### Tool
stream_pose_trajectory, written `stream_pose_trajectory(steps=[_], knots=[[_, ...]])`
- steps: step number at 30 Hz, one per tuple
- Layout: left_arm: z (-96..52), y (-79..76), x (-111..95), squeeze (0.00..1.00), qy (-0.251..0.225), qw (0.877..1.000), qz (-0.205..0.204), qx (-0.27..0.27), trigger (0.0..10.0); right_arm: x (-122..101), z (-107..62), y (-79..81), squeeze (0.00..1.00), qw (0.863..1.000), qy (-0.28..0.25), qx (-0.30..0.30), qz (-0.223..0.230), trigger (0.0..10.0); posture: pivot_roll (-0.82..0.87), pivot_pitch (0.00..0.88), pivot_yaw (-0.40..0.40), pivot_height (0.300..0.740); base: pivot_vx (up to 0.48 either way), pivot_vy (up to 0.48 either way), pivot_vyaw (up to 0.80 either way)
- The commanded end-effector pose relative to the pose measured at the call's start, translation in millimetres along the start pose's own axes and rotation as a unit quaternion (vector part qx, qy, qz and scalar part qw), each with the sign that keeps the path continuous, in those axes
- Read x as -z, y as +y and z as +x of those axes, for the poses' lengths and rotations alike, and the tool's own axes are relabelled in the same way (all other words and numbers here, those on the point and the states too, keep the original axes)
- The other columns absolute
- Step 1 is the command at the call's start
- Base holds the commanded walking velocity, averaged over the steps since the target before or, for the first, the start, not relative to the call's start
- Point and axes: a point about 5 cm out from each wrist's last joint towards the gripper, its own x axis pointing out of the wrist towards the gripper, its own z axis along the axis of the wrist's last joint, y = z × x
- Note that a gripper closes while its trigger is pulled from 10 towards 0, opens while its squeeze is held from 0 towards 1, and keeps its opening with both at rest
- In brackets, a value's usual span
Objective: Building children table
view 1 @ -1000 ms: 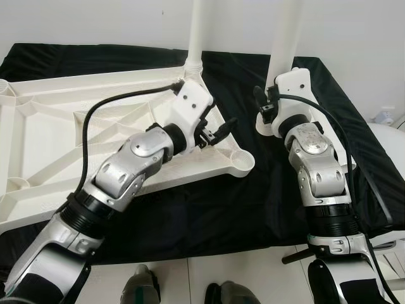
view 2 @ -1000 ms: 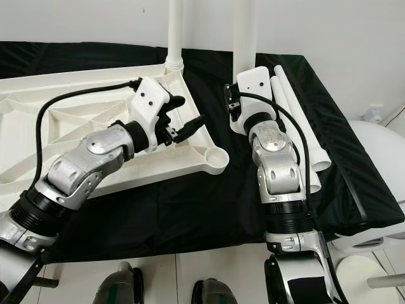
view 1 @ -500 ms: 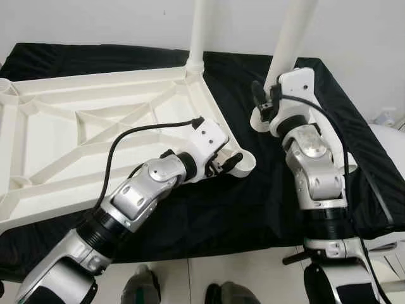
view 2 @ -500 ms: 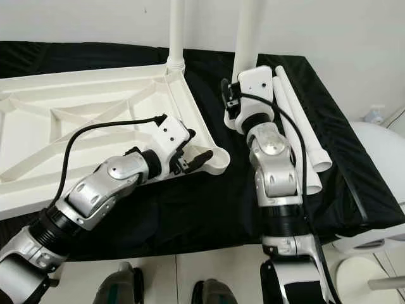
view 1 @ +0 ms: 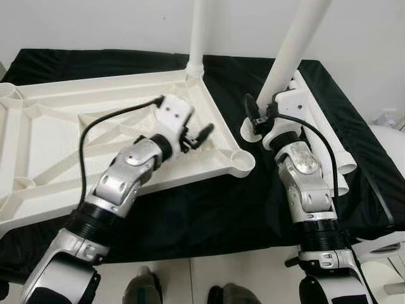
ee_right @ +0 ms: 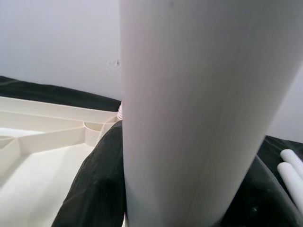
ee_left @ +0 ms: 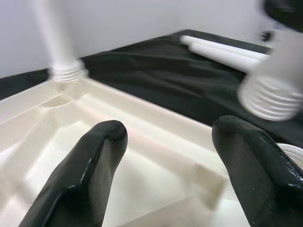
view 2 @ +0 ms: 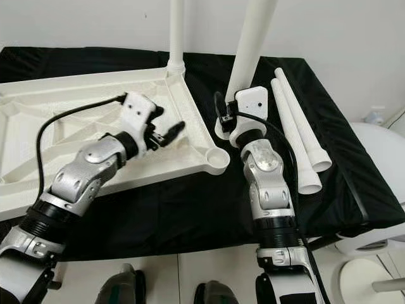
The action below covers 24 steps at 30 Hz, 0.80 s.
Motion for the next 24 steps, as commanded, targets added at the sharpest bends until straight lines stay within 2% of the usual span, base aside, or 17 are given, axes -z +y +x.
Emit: stream_pose_trajectory(steps=[1, 5, 7, 11, 13, 18, 24], knots=[[-5.0, 20.5, 5.9, 0.00, 0.010, 0.989, -0.026, -0.144, 10.0, 5.6, -2.8, -2.2, 0.00, 1.000, 0.002, 0.008, 0.011, 10.0, 0.05, 0.017, -0.039, 0.740, 0.000, 0.000, 0.00], [-9.8, 30.5, 8.4, 0.00, 0.013, 0.982, -0.047, -0.181, 10.0, 9.6, -4.1, -4.3, 0.00, 0.999, 0.006, 0.018, 0.035, 10.0, 0.03, 0.021, -0.037, 0.740, 0.000, 0.000, 0.00], [-9.6, 30.9, 10.6, 0.00, 0.020, 0.982, -0.056, -0.180, 10.0, 9.7, -3.9, -4.3, 0.00, 0.998, 0.007, 0.019, 0.054, 10.0, 0.02, 0.024, -0.044, 0.740, 0.000, 0.000, 0.00], [-9.2, 31.0, 11.5, 0.00, 0.023, 0.982, -0.060, -0.178, 10.0, 9.8, -3.5, -3.8, 0.00, 0.998, 0.005, 0.017, 0.062, 10.0, 0.02, 0.024, -0.047, 0.740, 0.000, 0.000, 0.00], [-9.3, 34.1, 16.5, 0.00, 0.031, 0.978, -0.083, -0.189, 10.0, 7.0, -2.2, -0.4, 0.00, 0.998, -0.004, 0.011, 0.067, 10.0, 0.00, 0.025, -0.041, 0.740, 0.000, 0.000, 0.00], [-6.1, 37.7, 15.9, 0.00, 0.032, 0.973, -0.096, -0.209, 10.0, 5.5, -1.7, 2.2, 0.00, 0.998, -0.009, 0.002, 0.059, 10.0, 0.01, 0.026, -0.031, 0.740, 0.000, 0.000, 0.00], [0.1, 41.4, 3.2, 0.00, 0.020, 0.969, -0.093, -0.226, 10.0, 6.0, -2.0, 1.8, 0.00, 0.999, -0.015, 0.007, 0.038, 10.0, 0.00, 0.027, 0.004, 0.740, 0.000, 0.000, 0.00]])
